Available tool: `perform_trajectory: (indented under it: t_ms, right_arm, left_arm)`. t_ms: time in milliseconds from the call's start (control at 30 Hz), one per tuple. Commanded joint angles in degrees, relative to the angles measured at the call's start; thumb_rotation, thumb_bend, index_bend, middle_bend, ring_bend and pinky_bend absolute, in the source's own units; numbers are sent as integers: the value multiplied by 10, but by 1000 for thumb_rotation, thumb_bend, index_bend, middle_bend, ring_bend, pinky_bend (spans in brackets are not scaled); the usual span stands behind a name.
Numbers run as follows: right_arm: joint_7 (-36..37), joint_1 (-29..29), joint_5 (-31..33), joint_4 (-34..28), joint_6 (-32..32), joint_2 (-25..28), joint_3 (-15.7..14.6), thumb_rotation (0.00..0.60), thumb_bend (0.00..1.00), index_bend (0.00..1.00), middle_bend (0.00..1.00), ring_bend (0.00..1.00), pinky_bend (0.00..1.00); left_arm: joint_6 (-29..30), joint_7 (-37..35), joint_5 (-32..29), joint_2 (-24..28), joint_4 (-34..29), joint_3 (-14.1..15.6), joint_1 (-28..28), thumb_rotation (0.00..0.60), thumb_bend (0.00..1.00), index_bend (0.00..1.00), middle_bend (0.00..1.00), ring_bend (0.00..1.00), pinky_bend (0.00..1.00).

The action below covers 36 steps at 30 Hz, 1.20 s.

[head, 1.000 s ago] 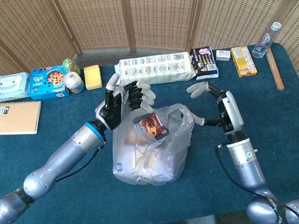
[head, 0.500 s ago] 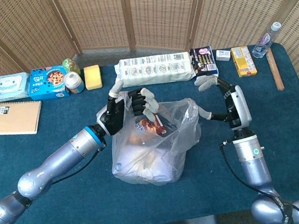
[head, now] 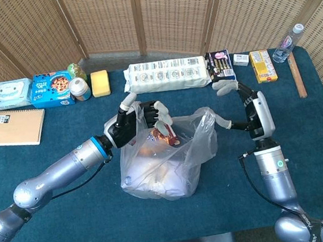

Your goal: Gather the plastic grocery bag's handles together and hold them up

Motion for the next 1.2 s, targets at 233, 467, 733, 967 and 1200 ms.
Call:
perform_trajectory:
  t_ms: [233,467,733,967,1200]
  right_arm:
    - [-4,9,11,-3,-12,7,16,600,174,422,342,220,95]
    - [-7,14,21,-8,-18,12,27,600,170,413,337,215,93]
    - [-7,16,22,-8,-18,13,30,600,169,412,337,212,92]
    - [-8,17,19,-13,-19,15,29,600,167,412,336,209,90]
    - [-14,20,19,-19,-20,14,29,600,165,411,332,205,88]
  left_arm:
    - [-13,23,-18,3,4,9,-13,0,150,411,408,296,374]
    - [-28,43,-28,16,6,15,-19,0,126,375,351,240,339]
    - [-59,68,-44,23,19,19,-25,0,110,275,261,155,265]
    - [-63,83,-59,18,29,22,-34,0,105,256,251,146,254]
    - [-77,93,-71,13,43,28,-53,0,85,213,219,116,220]
